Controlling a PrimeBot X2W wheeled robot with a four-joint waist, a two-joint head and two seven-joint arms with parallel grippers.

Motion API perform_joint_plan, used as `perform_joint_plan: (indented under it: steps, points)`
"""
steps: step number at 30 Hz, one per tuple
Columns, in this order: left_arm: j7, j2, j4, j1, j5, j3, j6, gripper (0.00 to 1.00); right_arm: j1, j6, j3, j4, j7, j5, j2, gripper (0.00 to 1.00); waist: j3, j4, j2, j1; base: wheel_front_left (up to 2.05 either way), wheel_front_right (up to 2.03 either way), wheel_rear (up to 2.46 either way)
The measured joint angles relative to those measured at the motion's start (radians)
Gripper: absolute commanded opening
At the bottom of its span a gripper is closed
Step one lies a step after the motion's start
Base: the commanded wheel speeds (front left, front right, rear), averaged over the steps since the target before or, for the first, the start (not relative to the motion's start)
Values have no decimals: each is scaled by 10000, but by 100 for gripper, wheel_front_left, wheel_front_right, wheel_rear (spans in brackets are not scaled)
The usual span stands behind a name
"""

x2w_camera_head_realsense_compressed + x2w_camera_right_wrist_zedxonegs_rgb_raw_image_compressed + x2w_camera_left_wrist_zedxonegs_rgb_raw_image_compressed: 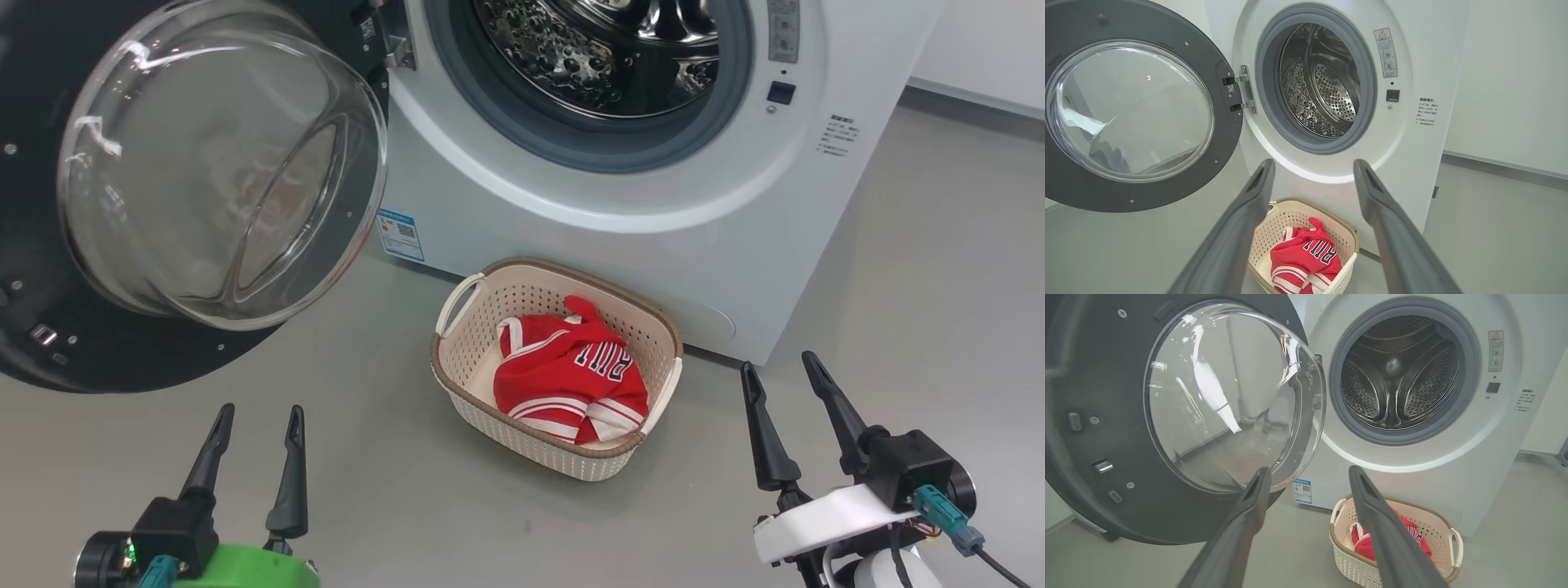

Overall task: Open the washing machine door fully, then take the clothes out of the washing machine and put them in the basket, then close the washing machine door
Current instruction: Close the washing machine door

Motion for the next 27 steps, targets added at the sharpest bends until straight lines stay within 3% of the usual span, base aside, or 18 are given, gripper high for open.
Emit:
perform_joint_plan:
  steps: [10,27]
  points:
    - [0,4,-105,400,163,362,98,100,105,2,564,61,0,96,2,100,-279,929,0,0,0,0,0]
    - [0,6,-644,834,153,740,207,100,-87,8,1083,261,0,75,0,100,-76,1213,0,0,0,0,0]
